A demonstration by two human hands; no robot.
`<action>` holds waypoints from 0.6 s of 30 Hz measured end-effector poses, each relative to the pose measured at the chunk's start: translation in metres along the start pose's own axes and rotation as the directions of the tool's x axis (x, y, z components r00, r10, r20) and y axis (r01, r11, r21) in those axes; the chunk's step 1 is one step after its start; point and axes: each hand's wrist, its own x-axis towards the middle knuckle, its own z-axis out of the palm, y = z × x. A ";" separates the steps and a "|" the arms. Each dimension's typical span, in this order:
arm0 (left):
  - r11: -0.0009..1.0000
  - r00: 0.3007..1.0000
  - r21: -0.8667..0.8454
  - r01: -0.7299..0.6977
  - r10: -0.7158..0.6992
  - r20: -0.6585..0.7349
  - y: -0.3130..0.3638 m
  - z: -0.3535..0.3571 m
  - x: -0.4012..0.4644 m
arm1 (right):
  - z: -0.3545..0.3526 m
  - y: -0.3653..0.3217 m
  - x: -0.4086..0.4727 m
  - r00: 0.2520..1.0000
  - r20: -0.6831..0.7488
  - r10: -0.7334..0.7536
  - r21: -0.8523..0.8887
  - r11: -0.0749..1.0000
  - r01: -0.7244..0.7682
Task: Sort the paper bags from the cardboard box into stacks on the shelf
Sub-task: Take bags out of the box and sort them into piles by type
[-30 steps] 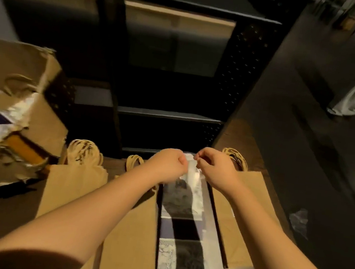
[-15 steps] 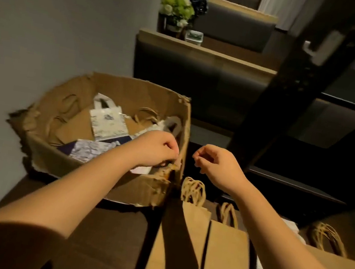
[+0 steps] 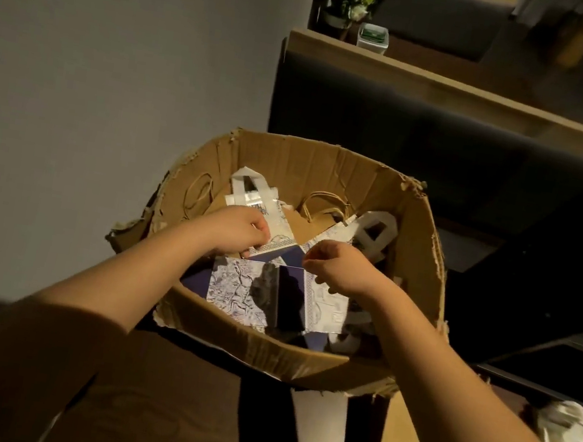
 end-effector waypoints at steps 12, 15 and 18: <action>0.922 0.975 0.387 -0.011 -0.076 0.210 -0.024 0.049 0.071 | 0.031 0.046 0.051 0.950 0.039 0.309 -0.058 0.950 -0.307; 0.941 0.971 0.338 0.017 -0.096 0.217 -0.035 0.055 0.074 | 0.030 0.048 0.053 0.954 0.055 0.295 -0.040 0.955 -0.293; 0.955 0.962 0.291 0.048 -0.123 0.245 -0.037 0.053 0.076 | 0.028 0.046 0.056 0.973 0.031 0.229 -0.034 0.973 -0.228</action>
